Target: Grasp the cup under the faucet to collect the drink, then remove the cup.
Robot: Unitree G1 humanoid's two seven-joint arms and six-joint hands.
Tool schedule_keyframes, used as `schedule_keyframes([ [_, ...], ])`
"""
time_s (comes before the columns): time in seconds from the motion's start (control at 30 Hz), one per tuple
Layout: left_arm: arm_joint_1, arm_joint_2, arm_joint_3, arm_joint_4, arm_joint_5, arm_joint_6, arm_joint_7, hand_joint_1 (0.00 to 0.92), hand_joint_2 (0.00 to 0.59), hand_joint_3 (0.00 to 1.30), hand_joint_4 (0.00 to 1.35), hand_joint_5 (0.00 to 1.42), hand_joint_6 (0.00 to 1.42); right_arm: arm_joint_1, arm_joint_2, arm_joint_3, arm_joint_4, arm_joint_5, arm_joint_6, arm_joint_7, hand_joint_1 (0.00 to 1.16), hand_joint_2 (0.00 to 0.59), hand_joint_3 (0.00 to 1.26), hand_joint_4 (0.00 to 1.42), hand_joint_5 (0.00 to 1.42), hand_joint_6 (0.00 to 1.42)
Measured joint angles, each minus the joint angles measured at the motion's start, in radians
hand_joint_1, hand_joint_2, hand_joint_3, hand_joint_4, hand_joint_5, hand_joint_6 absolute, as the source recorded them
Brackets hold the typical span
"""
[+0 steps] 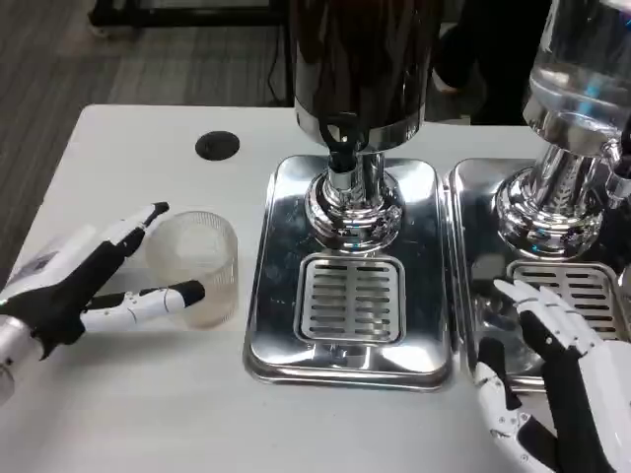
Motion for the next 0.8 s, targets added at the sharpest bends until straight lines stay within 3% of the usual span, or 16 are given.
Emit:
schedule_keyframes([
  [0.5,-0.038,-0.031,-0.043,0.061,-0.001,-0.013,-0.001,0.122,0.026,0.0,0.0,0.02,0.11,0.0,0.001,0.0,0.0,0.003,-0.001,0.0,0.35,0.526,0.3,0.23,0.19,0.3],
  [0.6,-0.038,-0.042,-0.039,0.066,-0.004,-0.038,0.022,0.164,0.053,0.02,0.0,0.09,0.18,0.001,0.006,0.002,0.0,0.005,-0.001,0.0,0.35,0.526,0.3,0.23,0.19,0.32],
  [0.8,-0.037,-0.049,-0.011,0.072,-0.009,-0.103,0.094,0.204,0.087,0.14,0.14,0.25,0.32,0.019,0.009,0.005,-0.005,0.008,-0.002,0.0,0.35,0.526,0.3,0.23,0.19,0.33],
])
